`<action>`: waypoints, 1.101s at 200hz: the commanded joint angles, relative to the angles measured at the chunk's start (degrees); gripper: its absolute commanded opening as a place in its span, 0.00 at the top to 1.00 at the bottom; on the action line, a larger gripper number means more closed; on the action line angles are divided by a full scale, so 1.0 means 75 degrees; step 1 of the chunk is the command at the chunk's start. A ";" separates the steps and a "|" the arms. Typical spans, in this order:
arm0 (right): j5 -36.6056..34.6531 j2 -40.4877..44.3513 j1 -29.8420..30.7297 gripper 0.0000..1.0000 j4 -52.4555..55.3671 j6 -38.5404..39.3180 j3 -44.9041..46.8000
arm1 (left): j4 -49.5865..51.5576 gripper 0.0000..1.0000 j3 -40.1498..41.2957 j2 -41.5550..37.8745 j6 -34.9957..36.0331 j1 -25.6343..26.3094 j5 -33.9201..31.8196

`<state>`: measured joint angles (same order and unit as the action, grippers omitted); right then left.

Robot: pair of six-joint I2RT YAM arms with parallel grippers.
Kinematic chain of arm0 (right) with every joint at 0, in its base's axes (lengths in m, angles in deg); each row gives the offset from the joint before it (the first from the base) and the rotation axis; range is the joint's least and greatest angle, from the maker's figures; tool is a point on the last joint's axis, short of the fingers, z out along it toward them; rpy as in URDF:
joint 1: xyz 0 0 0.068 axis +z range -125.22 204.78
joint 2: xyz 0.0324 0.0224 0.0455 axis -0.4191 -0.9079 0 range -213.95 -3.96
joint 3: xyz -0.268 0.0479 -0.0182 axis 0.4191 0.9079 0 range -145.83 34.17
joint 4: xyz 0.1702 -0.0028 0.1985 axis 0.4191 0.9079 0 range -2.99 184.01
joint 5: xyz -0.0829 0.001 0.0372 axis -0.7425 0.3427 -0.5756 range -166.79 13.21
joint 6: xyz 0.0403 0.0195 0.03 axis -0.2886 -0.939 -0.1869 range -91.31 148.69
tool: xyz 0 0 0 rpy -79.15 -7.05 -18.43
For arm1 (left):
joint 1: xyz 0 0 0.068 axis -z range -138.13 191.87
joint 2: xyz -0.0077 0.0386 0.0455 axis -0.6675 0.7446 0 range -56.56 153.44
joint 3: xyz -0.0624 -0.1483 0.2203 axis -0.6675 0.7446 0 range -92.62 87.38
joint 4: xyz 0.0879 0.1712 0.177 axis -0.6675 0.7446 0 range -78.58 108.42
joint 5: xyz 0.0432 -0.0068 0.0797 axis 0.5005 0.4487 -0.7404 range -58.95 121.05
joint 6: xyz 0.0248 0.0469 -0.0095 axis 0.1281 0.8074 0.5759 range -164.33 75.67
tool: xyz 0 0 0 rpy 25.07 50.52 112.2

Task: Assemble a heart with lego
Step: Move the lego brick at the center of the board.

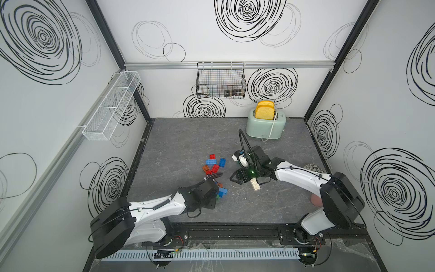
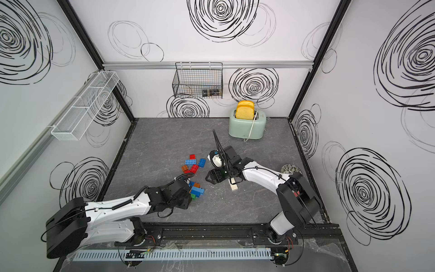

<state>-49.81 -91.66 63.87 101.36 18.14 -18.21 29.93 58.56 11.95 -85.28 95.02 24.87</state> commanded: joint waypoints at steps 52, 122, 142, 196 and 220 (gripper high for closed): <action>0.0212 0.0015 -0.0054 0.29 -0.0104 0.0146 0.0035 | 0.0728 0.61 -0.0062 -0.0413 -0.0682 -0.0245 -0.0822; 0.0372 0.0209 -0.0111 0.30 -0.0266 0.0165 0.0320 | 0.0836 0.62 0.0362 -0.1339 -0.0556 -0.2401 -0.0557; 0.0467 0.0311 -0.0218 0.30 -0.0329 0.0178 0.0480 | 0.0949 0.62 0.0218 -0.0898 -0.0478 -0.2491 -0.0763; 0.0735 0.0535 -0.0395 0.29 -0.0483 0.0169 0.0718 | 0.0837 0.62 -0.0028 -0.0241 -0.0025 -0.3352 -0.1433; 0.0819 0.0596 -0.0442 0.29 -0.0523 0.0180 0.0749 | 0.0700 0.61 -0.0165 -0.0252 0.0271 -0.3889 -0.1607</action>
<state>-45.57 -88.95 61.01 98.78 18.64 -13.20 35.02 59.08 9.65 -86.04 69.23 16.30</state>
